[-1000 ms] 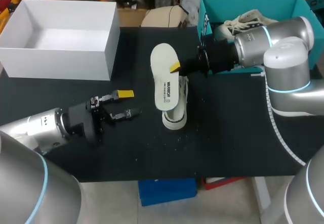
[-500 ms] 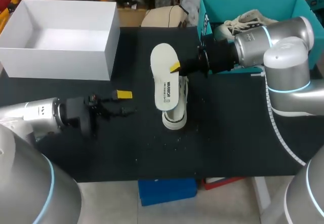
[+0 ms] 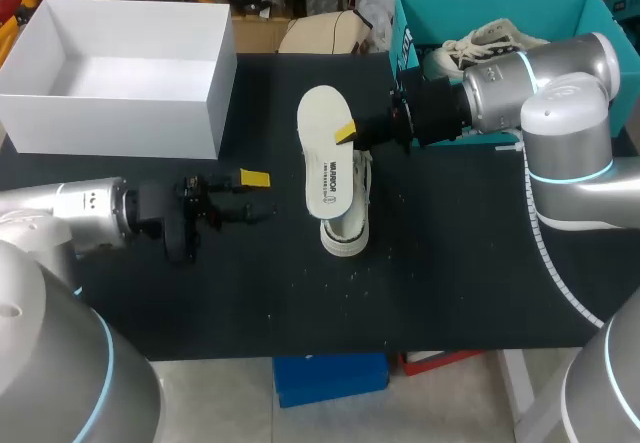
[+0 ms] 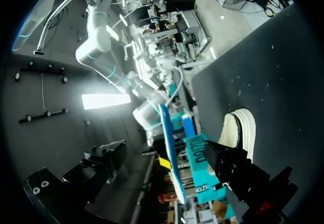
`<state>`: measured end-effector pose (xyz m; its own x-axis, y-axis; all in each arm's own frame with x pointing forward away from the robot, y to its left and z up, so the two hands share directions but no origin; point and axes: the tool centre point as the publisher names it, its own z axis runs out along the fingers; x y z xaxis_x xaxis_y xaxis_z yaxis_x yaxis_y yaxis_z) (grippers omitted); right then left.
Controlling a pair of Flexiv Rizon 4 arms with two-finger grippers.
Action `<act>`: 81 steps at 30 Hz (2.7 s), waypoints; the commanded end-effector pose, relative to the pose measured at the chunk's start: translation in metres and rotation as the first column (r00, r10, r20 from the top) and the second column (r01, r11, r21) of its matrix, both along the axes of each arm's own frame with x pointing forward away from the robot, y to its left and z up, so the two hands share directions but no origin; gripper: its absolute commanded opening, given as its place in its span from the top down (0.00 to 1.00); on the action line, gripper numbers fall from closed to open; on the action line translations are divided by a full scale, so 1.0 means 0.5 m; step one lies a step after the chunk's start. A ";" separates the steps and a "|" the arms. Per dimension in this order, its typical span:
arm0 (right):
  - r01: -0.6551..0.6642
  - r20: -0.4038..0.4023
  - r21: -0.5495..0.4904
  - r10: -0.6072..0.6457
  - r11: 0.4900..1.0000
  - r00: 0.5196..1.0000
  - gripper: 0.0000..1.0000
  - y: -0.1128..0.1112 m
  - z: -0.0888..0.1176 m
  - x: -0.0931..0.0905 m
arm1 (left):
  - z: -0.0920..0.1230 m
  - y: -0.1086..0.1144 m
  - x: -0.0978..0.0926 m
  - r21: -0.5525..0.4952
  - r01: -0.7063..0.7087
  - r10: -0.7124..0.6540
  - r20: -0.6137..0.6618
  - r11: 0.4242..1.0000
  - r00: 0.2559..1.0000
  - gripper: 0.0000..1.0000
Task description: Take the shoe out of the shoebox, open the shoe tongue, remove and reinsert the insole, then place the shoe into the shoebox
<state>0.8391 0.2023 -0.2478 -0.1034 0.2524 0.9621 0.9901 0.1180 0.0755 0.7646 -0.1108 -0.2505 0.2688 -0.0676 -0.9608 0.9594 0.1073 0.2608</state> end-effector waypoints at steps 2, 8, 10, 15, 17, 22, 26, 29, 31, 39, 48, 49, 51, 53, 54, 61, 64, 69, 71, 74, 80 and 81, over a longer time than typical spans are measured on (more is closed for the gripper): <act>0.000 0.000 -0.002 0.000 1.000 1.000 1.00 0.001 0.000 0.000 | 0.006 -0.002 -0.002 0.009 -0.003 0.003 -0.001 1.000 1.000 0.00; 0.000 0.000 -0.002 0.000 1.000 1.000 1.00 0.001 0.000 0.000 | 0.006 -0.002 -0.002 0.009 -0.003 0.003 -0.001 1.000 1.000 0.00; 0.000 0.000 -0.002 0.000 1.000 1.000 1.00 0.001 0.000 0.000 | 0.002 -0.004 -0.001 0.016 -0.004 0.004 -0.011 1.000 1.000 0.00; 0.000 0.000 -0.002 0.000 1.000 1.000 1.00 0.001 0.000 0.000 | 0.015 -0.015 0.014 0.036 -0.016 0.016 -0.015 0.999 1.000 0.00; 0.000 0.000 -0.002 0.000 1.000 1.000 1.00 0.001 0.000 0.000 | 0.022 -0.022 0.023 0.041 -0.015 0.016 -0.012 0.999 1.000 0.00; 0.000 0.000 -0.002 0.000 1.000 1.000 1.00 0.001 0.000 0.000 | 0.033 -0.039 0.046 0.041 -0.011 0.011 -0.010 0.999 1.000 0.00; 0.000 0.000 -0.002 0.000 1.000 1.000 1.00 0.001 0.000 0.000 | 0.028 -0.059 0.059 0.028 0.011 -0.010 -0.028 1.000 1.000 0.00; 0.000 0.000 -0.002 0.000 1.000 1.000 1.00 0.001 0.000 0.000 | 0.027 -0.074 0.071 0.008 0.018 -0.017 -0.042 1.000 0.999 0.00; 0.000 0.000 -0.002 0.000 1.000 1.000 1.00 0.001 0.000 0.000 | 0.028 -0.084 0.077 0.007 0.018 -0.017 -0.043 1.000 0.999 0.14; 0.000 0.000 -0.002 0.000 1.000 1.000 1.00 0.001 0.000 0.000 | 0.024 -0.120 0.091 0.016 0.017 -0.015 -0.096 1.000 0.995 0.51; 0.000 0.000 -0.002 0.000 1.000 1.000 1.00 0.001 0.000 0.000 | 0.013 -0.139 0.096 0.013 0.004 -0.002 -0.135 1.000 0.991 0.55; 0.000 0.000 -0.002 0.000 1.000 1.000 1.00 0.001 0.000 0.000 | 0.010 -0.140 0.096 0.012 0.002 0.000 -0.139 1.000 0.990 0.55; 0.000 0.000 -0.002 0.000 1.000 1.000 1.00 0.001 0.000 0.000 | 0.007 -0.141 0.096 0.009 -0.009 0.010 -0.144 1.000 0.990 0.58; 0.000 0.000 -0.002 0.000 1.000 1.000 1.00 0.001 0.000 0.000 | 0.005 -0.141 0.096 0.005 -0.015 0.016 -0.147 1.000 0.989 0.65; 0.000 0.000 -0.002 0.000 1.000 1.000 1.00 0.001 0.000 0.000 | 0.004 -0.141 0.097 0.003 -0.017 0.017 -0.147 1.000 0.989 0.65; 0.000 0.000 -0.002 0.000 1.000 1.000 1.00 0.001 0.000 0.000 | 0.006 -0.151 0.107 -0.012 -0.028 0.026 -0.140 1.000 0.990 0.70; 0.000 0.000 -0.002 0.000 1.000 1.000 1.00 0.001 0.000 0.000 | 0.009 -0.155 0.114 -0.015 -0.038 0.036 -0.130 0.999 0.991 0.75; 0.000 0.000 -0.002 0.000 1.000 1.000 1.00 0.001 0.000 0.000 | 0.010 -0.158 0.127 -0.018 -0.048 0.046 -0.123 0.999 0.991 0.75; 0.000 0.000 -0.002 0.000 1.000 1.000 1.00 0.001 0.000 0.000 | 0.011 -0.161 0.131 -0.019 -0.051 0.048 -0.121 0.999 0.992 0.76; 0.000 0.000 -0.002 0.000 1.000 1.000 1.00 0.001 0.000 0.000 | 0.011 -0.165 0.135 -0.019 -0.052 0.050 -0.118 0.998 0.992 0.82; 0.000 0.000 -0.002 0.000 1.000 1.000 1.00 0.001 0.000 0.000 | 0.009 -0.168 0.136 -0.018 -0.044 0.042 -0.122 0.999 0.992 1.00; 0.000 0.000 -0.002 0.000 1.000 1.000 1.00 0.001 0.000 0.000 | 0.008 -0.168 0.136 -0.018 -0.044 0.041 -0.123 0.999 0.992 1.00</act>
<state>0.8398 0.2013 -0.2476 -0.1033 0.2526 0.9620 0.9903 0.1168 0.0757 0.8309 -0.1920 -0.2456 0.1507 -0.0803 -0.9853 0.9782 0.1564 0.1368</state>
